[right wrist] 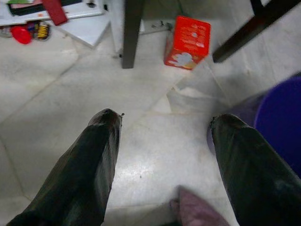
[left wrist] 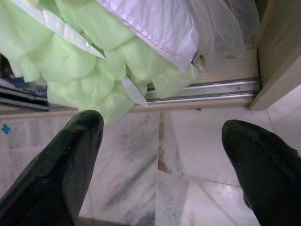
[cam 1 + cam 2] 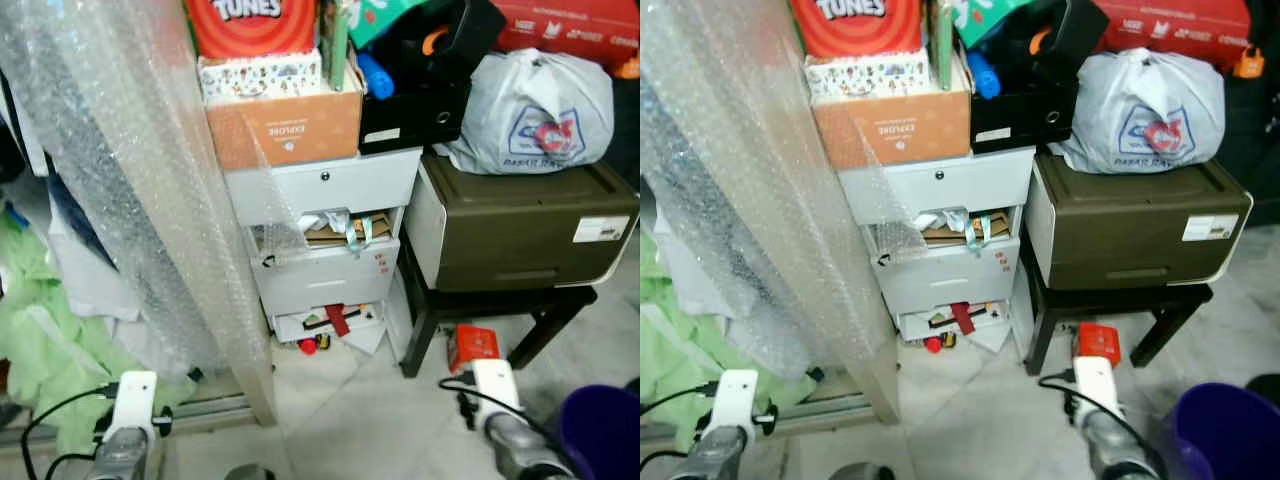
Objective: Clean up the room
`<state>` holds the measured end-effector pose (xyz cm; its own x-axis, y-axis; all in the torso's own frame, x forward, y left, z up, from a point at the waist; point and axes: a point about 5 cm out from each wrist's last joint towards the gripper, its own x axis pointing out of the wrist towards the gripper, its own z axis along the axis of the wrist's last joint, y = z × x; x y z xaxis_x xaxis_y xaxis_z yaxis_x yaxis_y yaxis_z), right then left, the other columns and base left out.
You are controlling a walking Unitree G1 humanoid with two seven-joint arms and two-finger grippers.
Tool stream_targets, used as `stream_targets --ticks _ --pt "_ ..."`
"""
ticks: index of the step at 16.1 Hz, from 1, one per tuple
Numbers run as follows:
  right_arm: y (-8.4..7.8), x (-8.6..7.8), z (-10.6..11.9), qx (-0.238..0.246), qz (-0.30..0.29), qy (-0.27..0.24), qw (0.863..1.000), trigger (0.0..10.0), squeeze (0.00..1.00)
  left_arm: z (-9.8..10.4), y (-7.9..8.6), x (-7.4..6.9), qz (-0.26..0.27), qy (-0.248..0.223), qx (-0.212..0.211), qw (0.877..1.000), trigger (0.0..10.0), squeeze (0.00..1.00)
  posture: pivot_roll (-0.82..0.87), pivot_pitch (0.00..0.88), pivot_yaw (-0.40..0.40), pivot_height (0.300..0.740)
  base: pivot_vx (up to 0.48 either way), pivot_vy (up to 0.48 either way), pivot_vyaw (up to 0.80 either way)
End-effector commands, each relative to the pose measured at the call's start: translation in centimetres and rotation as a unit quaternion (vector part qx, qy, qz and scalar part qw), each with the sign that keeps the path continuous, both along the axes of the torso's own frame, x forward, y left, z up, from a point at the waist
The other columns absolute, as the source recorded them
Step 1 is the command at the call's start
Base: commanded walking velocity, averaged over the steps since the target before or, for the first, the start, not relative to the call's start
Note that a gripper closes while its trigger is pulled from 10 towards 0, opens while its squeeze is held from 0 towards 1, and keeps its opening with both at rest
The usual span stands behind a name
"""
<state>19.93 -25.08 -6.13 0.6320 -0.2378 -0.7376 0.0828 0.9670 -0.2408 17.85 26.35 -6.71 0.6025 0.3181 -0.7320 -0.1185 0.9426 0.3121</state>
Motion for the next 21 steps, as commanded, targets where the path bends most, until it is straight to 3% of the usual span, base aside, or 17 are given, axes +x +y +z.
stream_targets --ticks 1,14,21 --pt "0.60 0.26 -0.05 0.008 0.004 -0.002 1.000 10.0 0.00 0.16 0.47 0.00 0.000 0.001 0.007 1.000 10.0 0.00 -0.04 0.000 0.030 0.740 0.000 0.304 -0.80" --pt "0.64 -0.24 -0.35 0.000 0.026 0.014 1.000 10.0 0.00 -0.08 0.33 -0.37 -0.006 0.009 0.008 1.000 10.0 0.00 -0.04 0.000 0.026 0.740 0.000 0.305 -0.05" --pt "1.00 0.04 -0.26 -0.001 0.034 0.006 0.999 10.0 0.00 -0.17 0.34 -0.60 -0.018 0.014 0.016 1.000 10.0 0.00 -0.04 0.000 0.027 0.740 0.000 0.000 0.00"
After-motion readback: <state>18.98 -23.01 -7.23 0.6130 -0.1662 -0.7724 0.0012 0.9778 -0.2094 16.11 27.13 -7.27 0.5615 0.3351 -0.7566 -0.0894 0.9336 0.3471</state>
